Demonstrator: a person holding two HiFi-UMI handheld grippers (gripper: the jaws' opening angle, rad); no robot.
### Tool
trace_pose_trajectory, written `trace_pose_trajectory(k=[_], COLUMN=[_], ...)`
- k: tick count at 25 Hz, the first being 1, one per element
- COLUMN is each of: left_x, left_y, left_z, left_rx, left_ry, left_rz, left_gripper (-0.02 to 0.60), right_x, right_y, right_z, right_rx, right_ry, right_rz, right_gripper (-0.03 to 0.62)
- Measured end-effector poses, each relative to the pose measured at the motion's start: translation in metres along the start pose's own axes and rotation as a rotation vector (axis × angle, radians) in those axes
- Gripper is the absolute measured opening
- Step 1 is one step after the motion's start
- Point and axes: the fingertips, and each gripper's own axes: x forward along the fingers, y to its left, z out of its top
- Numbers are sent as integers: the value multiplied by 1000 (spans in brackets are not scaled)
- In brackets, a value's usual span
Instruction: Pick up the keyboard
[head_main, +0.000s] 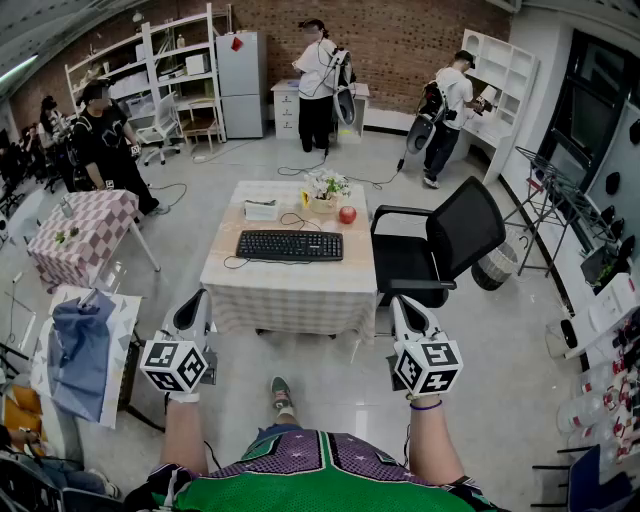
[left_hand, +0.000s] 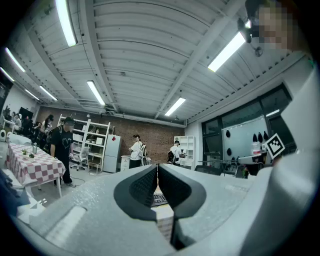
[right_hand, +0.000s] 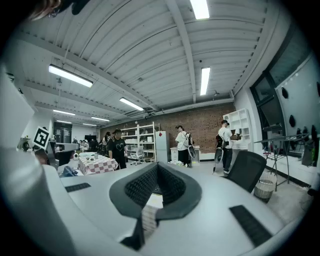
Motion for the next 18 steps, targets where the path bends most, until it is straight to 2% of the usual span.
trace_pose_trajectory(k=[18], left_x=[0], left_y=[1], left_z=[-3], left_rx=[-7], left_ry=[2], left_rz=[-2], left_gripper=[20], right_x=[3], right_y=[3], right_z=[6], right_rx=[-16], right_ry=[-18], right_rz=[-2], right_gripper=[0])
